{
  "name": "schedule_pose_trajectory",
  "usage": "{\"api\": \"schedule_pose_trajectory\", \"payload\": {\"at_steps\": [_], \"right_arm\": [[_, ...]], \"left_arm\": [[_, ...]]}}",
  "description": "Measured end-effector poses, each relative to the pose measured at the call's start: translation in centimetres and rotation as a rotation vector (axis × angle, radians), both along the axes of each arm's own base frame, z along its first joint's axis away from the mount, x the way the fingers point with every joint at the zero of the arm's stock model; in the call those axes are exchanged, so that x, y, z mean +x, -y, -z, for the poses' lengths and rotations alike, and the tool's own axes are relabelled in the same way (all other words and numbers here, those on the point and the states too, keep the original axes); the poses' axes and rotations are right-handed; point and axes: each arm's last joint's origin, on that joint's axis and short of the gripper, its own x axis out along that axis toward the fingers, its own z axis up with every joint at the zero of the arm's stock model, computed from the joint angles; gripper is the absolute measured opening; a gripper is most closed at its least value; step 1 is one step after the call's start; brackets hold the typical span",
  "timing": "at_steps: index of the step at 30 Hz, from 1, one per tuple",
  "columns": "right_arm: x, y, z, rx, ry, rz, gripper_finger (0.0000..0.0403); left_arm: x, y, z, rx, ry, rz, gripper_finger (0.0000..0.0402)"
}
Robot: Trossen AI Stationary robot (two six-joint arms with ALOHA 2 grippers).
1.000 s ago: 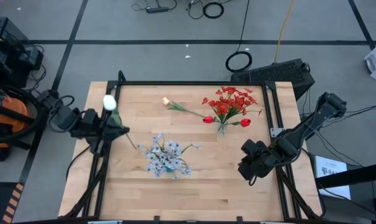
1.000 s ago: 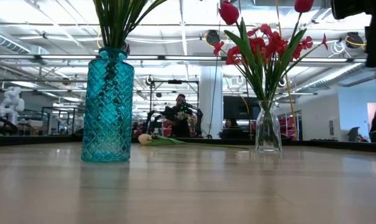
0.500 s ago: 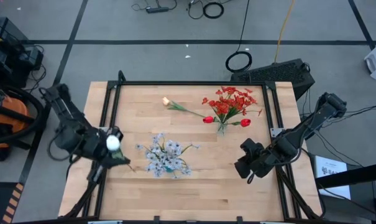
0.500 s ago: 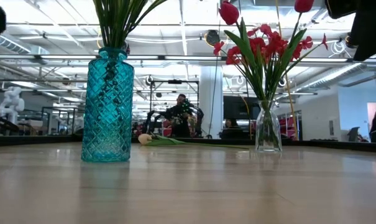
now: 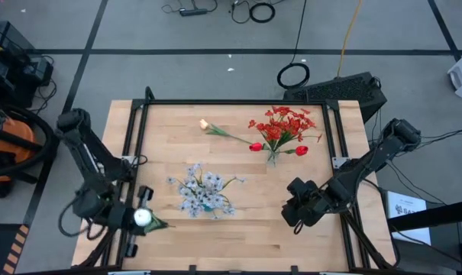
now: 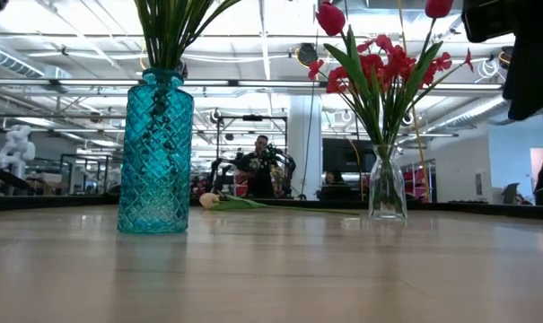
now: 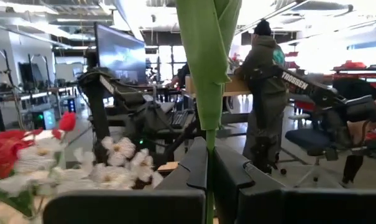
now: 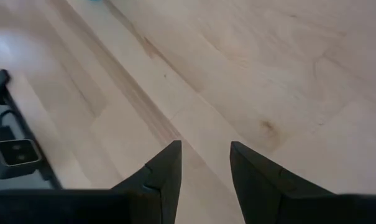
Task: Sort flowers into vase by color
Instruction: Put the white flower into the flower vase
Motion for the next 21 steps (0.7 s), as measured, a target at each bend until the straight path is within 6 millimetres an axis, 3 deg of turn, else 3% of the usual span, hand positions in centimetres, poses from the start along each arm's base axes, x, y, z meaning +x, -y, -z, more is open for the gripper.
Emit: {"api": "schedule_pose_trajectory", "payload": {"at_steps": [8,13,21], "right_arm": [[0.8,-0.6,1.6,-0.034,-0.039,-0.006,0.0128],[1.3,-1.0,1.7,-0.053,-0.01,-0.074,0.0128],[1.6,-1.3,1.6,-0.065,0.027,-0.132,0.0128]], "left_arm": [[3.8,1.5,2.9,0.196,0.063,-0.145,0.0006],[5.9,0.8,3.9,0.212,0.048,-0.216,0.0006],[7.8,-1.0,3.9,0.243,0.049,-0.302,0.0006]]}}
